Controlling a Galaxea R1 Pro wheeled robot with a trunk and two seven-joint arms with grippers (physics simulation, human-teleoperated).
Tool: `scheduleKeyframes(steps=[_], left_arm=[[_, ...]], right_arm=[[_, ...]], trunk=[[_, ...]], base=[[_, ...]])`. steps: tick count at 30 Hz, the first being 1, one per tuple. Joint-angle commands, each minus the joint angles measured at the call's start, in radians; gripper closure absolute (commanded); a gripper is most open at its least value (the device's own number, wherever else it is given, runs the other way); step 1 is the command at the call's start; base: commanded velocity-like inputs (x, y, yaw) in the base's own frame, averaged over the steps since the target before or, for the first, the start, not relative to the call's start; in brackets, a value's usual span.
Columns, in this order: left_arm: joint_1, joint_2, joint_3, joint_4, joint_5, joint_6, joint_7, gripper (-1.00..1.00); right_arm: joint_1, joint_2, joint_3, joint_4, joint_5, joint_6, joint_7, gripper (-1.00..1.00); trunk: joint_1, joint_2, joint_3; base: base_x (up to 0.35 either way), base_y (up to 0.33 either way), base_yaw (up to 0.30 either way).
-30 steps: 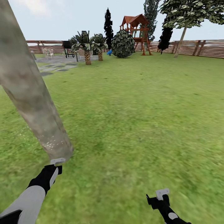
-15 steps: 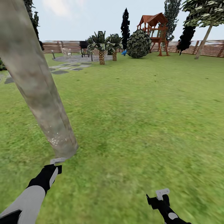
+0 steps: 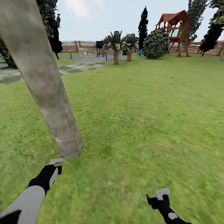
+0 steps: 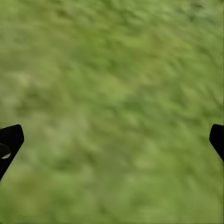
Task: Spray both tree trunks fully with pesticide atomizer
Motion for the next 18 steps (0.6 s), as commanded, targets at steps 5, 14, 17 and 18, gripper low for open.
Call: scheduleKeyframes(steps=[5,14,17,18], left_arm=[[-0.001,0.0,0.002,-0.001,-0.014,0.011,-0.007,1.0],[-0.001,-0.004,-0.005,-0.001,-0.019,0.014,-0.008,1.0],[-0.001,-0.001,-0.009,0.0,-0.02,0.017,-0.008,1.0],[-0.001,-0.001,-0.009,0.001,-0.02,0.017,-0.008,1.0]], right_arm=[[0.0,-0.001,0.009,0.0,-0.01,-0.003,-0.002,-1.0],[0.0,-0.001,0.009,0.0,-0.01,-0.003,-0.002,-1.0],[0.0,-0.001,0.009,0.0,-0.01,-0.003,-0.002,-1.0],[0.0,-0.001,0.009,0.0,-0.01,-0.003,-0.002,-1.0]], trunk=[[0.0,0.0,-0.001],[0.0,0.0,-0.001],[0.0,0.0,-0.001],[0.0,0.0,-0.001]], base=[[0.239,-0.19,0.276],[0.238,-0.19,0.13],[0.205,-0.206,0.008],[0.199,-0.211,0.001]])
